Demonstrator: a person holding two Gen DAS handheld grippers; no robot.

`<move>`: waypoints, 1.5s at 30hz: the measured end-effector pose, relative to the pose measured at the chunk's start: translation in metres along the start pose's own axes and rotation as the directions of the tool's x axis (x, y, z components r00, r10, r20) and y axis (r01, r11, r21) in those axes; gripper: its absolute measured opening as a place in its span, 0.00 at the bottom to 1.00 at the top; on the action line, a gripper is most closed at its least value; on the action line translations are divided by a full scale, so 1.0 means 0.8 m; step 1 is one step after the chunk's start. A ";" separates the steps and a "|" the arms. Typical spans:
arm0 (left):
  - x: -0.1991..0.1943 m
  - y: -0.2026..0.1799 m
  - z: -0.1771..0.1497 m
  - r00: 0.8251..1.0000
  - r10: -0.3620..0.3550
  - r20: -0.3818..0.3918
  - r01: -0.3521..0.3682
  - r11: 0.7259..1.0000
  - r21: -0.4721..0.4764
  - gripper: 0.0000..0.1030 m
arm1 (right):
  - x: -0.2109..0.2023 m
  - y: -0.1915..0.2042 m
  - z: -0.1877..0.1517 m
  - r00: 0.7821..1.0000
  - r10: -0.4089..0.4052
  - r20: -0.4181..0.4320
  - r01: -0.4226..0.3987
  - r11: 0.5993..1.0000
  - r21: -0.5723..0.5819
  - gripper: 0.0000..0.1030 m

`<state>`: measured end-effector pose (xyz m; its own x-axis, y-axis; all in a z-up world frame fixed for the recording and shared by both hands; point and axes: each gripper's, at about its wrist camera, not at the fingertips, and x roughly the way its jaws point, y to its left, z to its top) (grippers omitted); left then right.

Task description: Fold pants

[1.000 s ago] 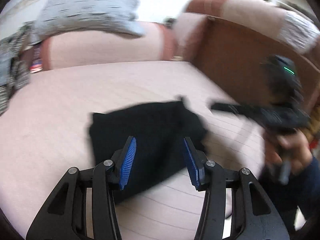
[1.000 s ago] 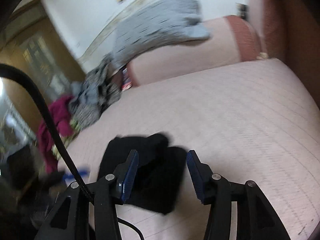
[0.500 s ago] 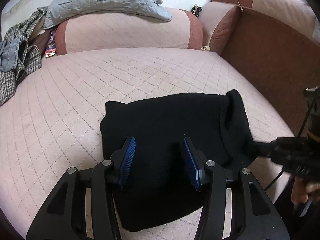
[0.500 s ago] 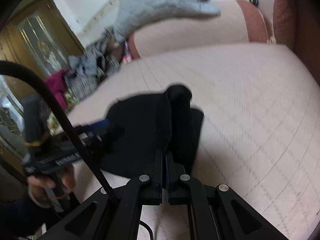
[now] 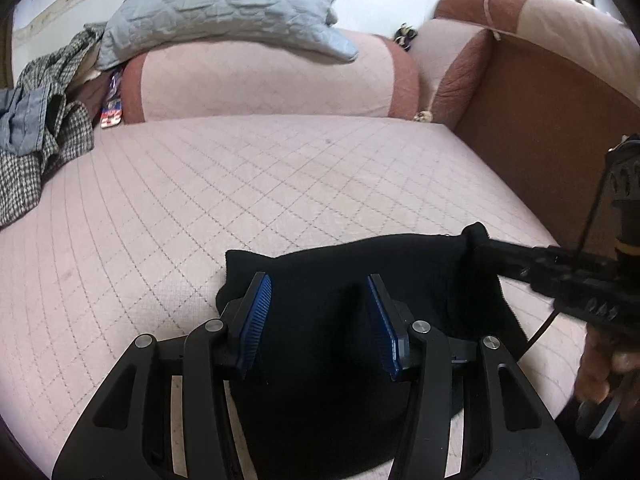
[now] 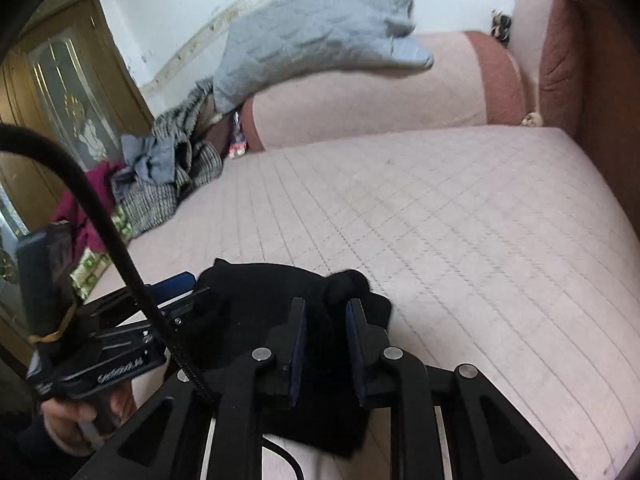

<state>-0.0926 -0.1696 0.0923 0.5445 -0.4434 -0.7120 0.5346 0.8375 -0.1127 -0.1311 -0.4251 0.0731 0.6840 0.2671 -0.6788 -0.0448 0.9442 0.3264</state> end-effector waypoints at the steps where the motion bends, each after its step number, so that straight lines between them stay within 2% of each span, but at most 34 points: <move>1: 0.003 0.001 0.002 1.000 0.000 -0.003 0.000 1.000 -0.005 0.46 | 0.004 -0.002 0.002 1.000 -0.007 0.002 0.007 1.000 0.008 0.13; 2: 0.005 0.002 0.003 1.000 0.002 -0.003 -0.002 1.000 -0.008 0.46 | 0.002 -0.010 0.002 1.000 0.016 0.021 -0.017 0.999 0.047 0.03; 4: 0.011 0.006 0.004 1.000 0.009 0.003 -0.009 1.000 -0.019 0.46 | -0.009 -0.024 -0.001 0.997 0.051 0.056 -0.057 0.992 0.110 0.02; 6: 0.019 0.011 0.001 1.000 -0.015 -0.001 0.015 0.999 -0.038 0.48 | -0.010 -0.042 -0.012 0.998 0.032 0.056 -0.040 0.988 0.147 0.02; 9: 0.032 0.005 -0.005 1.000 0.008 -0.020 -0.008 1.000 -0.009 0.48 | 0.022 -0.063 -0.037 0.999 0.020 -0.043 -0.010 0.979 0.205 0.02; 11: 0.024 0.001 -0.006 1.000 0.019 -0.008 -0.019 1.000 0.014 0.48 | 0.016 -0.070 -0.046 0.999 0.036 -0.025 -0.029 0.969 0.245 0.02; 13: 0.008 0.007 -0.008 1.000 0.008 -0.004 -0.008 1.000 -0.004 0.48 | -0.003 -0.077 -0.050 0.999 -0.024 -0.020 0.029 0.965 0.259 0.02; 14: 0.001 0.012 -0.009 1.000 -0.001 -0.003 0.001 1.000 -0.021 0.48 | -0.015 -0.081 -0.052 1.000 -0.029 -0.008 0.030 0.966 0.256 0.03; 17: -0.028 0.028 -0.020 0.999 0.013 0.033 -0.011 0.999 -0.052 0.48 | -0.045 -0.072 -0.056 0.999 0.029 0.036 -0.036 0.975 0.220 0.04; 19: -0.043 0.035 -0.027 0.998 0.025 0.051 -0.021 0.997 -0.080 0.48 | -0.055 -0.053 -0.059 0.999 0.043 0.026 -0.047 0.988 0.144 0.13; 21: -0.054 0.042 -0.034 0.998 0.014 0.059 -0.007 0.993 -0.114 0.48 | -0.053 -0.038 -0.063 0.998 0.064 0.002 -0.064 0.992 0.110 0.48; 23: -0.059 0.043 -0.040 0.999 0.004 0.052 0.003 0.992 -0.129 0.48 | -0.049 -0.031 -0.068 0.996 0.093 0.001 -0.092 0.990 0.107 0.50; 25: -0.056 0.038 -0.045 0.999 0.007 0.038 -0.003 0.993 -0.118 0.48 | -0.036 -0.017 -0.062 0.997 0.081 -0.002 -0.081 0.993 0.092 0.36; 27: -0.048 0.032 -0.050 1.000 0.002 0.014 0.000 0.994 -0.109 0.48 | -0.024 -0.012 -0.066 0.999 0.020 -0.037 -0.018 0.998 0.058 0.18; 30: -0.028 0.025 -0.061 0.999 0.003 -0.043 -0.007 0.994 -0.106 0.48 | -0.020 -0.012 -0.074 0.997 0.003 -0.074 -0.001 1.000 0.029 0.08; 31: -0.020 0.024 -0.066 0.998 0.018 -0.065 -0.025 0.995 -0.100 0.50 | -0.023 -0.012 -0.080 0.997 -0.003 -0.083 0.003 1.000 0.010 0.08; 32: -0.015 0.023 -0.070 0.997 0.028 -0.074 -0.035 0.995 -0.098 0.55 | -0.023 -0.013 -0.083 0.996 -0.006 -0.091 0.006 1.000 0.001 0.08; 34: -0.010 0.027 -0.074 0.998 0.000 -0.071 -0.010 0.990 -0.138 0.58 | -0.018 -0.016 -0.089 0.994 -0.024 -0.103 0.023 1.000 -0.015 0.07; 37: -0.009 0.032 -0.072 0.996 -0.011 -0.083 -0.003 0.986 -0.167 0.59 | -0.018 -0.015 -0.087 0.994 -0.028 -0.107 0.026 0.999 -0.020 0.07; 40: -0.012 0.028 -0.071 0.997 0.006 -0.083 -0.018 0.989 -0.148 0.59 | -0.026 -0.012 -0.081 0.995 -0.015 -0.101 0.013 1.000 -0.014 0.08; 45: -0.019 0.025 -0.066 0.997 0.021 -0.077 -0.031 0.990 -0.135 0.59 | -0.048 -0.016 -0.072 0.999 0.007 -0.040 -0.006 0.999 0.034 0.09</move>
<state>-0.1242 -0.1290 0.0646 0.5037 -0.4001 -0.7656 0.4252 0.8863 -0.1835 -0.1989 -0.4361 0.0572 0.6543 0.2812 -0.7021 -0.0241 0.9356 0.3522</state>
